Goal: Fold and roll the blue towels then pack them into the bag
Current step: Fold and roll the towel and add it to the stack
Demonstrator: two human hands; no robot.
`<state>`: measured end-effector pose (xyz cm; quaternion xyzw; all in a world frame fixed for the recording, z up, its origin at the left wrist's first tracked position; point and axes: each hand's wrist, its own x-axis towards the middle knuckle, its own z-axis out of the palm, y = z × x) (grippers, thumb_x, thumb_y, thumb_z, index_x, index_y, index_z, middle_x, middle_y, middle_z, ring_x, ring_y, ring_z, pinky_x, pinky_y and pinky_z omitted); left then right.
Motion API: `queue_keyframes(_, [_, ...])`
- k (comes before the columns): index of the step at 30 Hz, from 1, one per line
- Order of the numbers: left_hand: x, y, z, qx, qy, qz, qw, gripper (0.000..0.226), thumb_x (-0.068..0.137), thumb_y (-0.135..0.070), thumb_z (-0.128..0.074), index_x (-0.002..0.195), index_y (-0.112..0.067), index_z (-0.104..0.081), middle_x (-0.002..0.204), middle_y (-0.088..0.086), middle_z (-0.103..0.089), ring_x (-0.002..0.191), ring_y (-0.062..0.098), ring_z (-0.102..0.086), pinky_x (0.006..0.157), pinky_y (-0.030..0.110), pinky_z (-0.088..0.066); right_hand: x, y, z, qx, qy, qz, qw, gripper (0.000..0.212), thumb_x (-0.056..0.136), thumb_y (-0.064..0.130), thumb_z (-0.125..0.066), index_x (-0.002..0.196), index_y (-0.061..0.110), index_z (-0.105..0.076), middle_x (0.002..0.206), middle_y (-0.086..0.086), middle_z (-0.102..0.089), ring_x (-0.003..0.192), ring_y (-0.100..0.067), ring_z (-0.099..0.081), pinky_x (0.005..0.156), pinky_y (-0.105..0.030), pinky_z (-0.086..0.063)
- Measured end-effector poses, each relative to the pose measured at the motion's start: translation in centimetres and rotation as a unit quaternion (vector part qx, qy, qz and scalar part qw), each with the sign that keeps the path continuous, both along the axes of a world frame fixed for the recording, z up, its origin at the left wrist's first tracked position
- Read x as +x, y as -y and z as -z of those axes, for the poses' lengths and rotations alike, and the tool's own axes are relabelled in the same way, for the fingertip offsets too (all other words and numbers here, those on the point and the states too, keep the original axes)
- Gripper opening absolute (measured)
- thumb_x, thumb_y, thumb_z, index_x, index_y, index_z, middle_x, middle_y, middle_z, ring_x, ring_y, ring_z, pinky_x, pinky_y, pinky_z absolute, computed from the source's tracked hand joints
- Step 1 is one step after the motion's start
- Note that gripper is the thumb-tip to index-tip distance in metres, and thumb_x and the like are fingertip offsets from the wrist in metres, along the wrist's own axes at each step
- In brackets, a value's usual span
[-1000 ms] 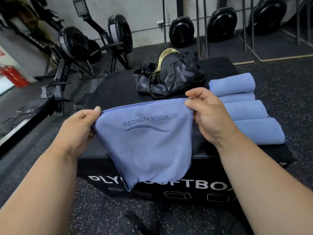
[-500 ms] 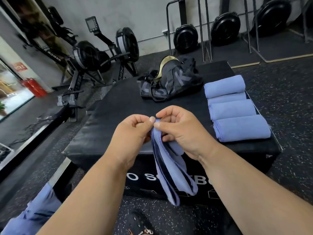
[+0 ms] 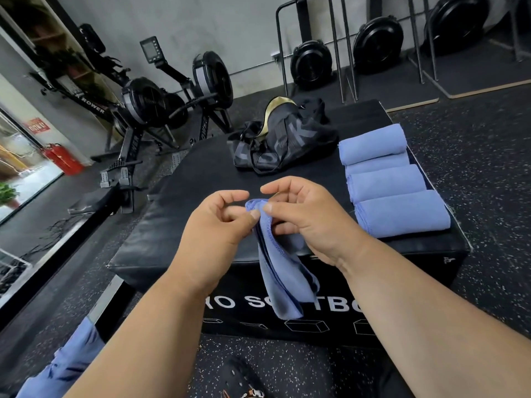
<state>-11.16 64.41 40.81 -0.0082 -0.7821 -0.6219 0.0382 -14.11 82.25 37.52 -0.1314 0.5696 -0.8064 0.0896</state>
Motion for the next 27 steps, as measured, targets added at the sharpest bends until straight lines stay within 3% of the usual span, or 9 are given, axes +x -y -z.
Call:
queue_keyframes(3, [0.08,0.11,-0.11,-0.043,-0.023,0.003,0.999,0.036,0.085,-0.031,-0.080,0.118,-0.028,-0.066,0.086,0.002,-0.077,0.086,0.017,-0.071,0.098,0.045,-0.052,-0.11,-0.08,-0.15,-0.022,0.016,-0.015,1.000,0.022,0.099,0.003,-0.064,0.117,0.013,-0.070,0.090,-0.001,-0.073,0.084,-0.014,-0.072,0.078,-0.031,-0.059])
queue_keyframes(6, [0.41,0.00,-0.32,-0.049,-0.033,0.028,0.998,0.041,0.088,-0.023,-0.084,0.123,-0.026,-0.062,0.101,0.009,-0.080,0.105,0.030,-0.075,0.108,0.054,-0.052,-0.20,-0.12,-0.29,-0.038,0.026,-0.024,0.999,0.023,0.100,0.001,-0.060,0.118,0.012,-0.070,0.089,0.000,-0.075,0.083,-0.014,-0.073,0.078,-0.031,-0.060])
queue_keyframes(8, [0.71,-0.16,-0.36,-0.057,-0.043,0.035,0.997,0.052,0.083,-0.017,-0.089,0.125,-0.025,-0.060,0.104,0.008,-0.079,0.105,0.031,-0.075,0.103,0.052,-0.056,-0.25,0.01,-0.26,-0.047,0.025,-0.023,0.998,0.025,0.100,-0.002,-0.061,0.118,0.012,-0.070,0.088,-0.001,-0.074,0.080,-0.014,-0.073,0.073,-0.028,-0.059])
queue_keyframes(11, [0.94,-0.16,-0.21,-0.097,-0.062,0.015,0.993,0.060,0.073,-0.023,-0.096,0.120,-0.034,-0.061,0.099,0.003,-0.078,0.100,0.025,-0.075,0.094,0.044,-0.058,-0.22,0.39,-0.10,-0.055,0.024,-0.021,0.998,0.026,0.099,-0.002,-0.063,0.120,0.012,-0.070,0.089,-0.004,-0.073,0.082,-0.017,-0.075,0.072,-0.029,-0.059])
queue_keyframes(16, [0.92,-0.01,-0.05,-0.115,-0.080,-0.016,0.990,0.044,0.086,-0.015,-0.087,0.118,-0.032,-0.061,0.093,0.001,-0.079,0.091,0.023,-0.075,0.087,0.040,-0.059,-0.20,0.68,0.08,-0.037,0.016,-0.018,0.999,0.029,0.096,-0.001,-0.069,0.119,0.015,-0.069,0.083,0.001,-0.072,0.080,-0.012,-0.072,0.072,-0.026,-0.058])
queue_keyframes(18, [0.87,0.14,-0.08,-0.103,-0.074,-0.017,0.992,0.036,0.092,-0.013,-0.080,0.118,-0.029,-0.062,0.093,0.002,-0.079,0.091,0.027,-0.075,0.089,0.044,-0.059,-0.30,0.64,0.09,-0.031,0.015,-0.016,0.999,0.028,0.096,0.000,-0.070,0.118,0.016,-0.070,0.085,0.000,-0.072,0.080,-0.012,-0.069,0.070,-0.027,-0.058])
queue_keyframes(21, [0.61,0.43,-0.16,-0.100,-0.068,-0.016,0.993,0.029,0.096,-0.011,-0.075,0.116,-0.027,-0.063,0.092,0.000,-0.080,0.092,0.021,-0.076,0.091,0.040,-0.056,-0.34,0.49,-0.03,-0.042,0.016,-0.023,0.999,0.027,0.096,0.000,-0.069,0.119,0.015,-0.069,0.086,-0.002,-0.072,0.081,-0.014,-0.069,0.067,-0.027,-0.058])
queue_keyframes(27, [0.53,0.31,0.14,-0.079,-0.060,0.009,0.995,0.028,0.096,-0.011,-0.076,0.116,-0.023,-0.063,0.096,0.003,-0.080,0.100,0.023,-0.076,0.100,0.047,-0.056,-0.36,0.67,-0.20,-0.053,0.019,-0.021,0.998,0.025,0.100,0.005,-0.065,0.122,0.014,-0.069,0.095,-0.008,-0.076,0.083,-0.016,-0.070,0.077,-0.030,-0.059])
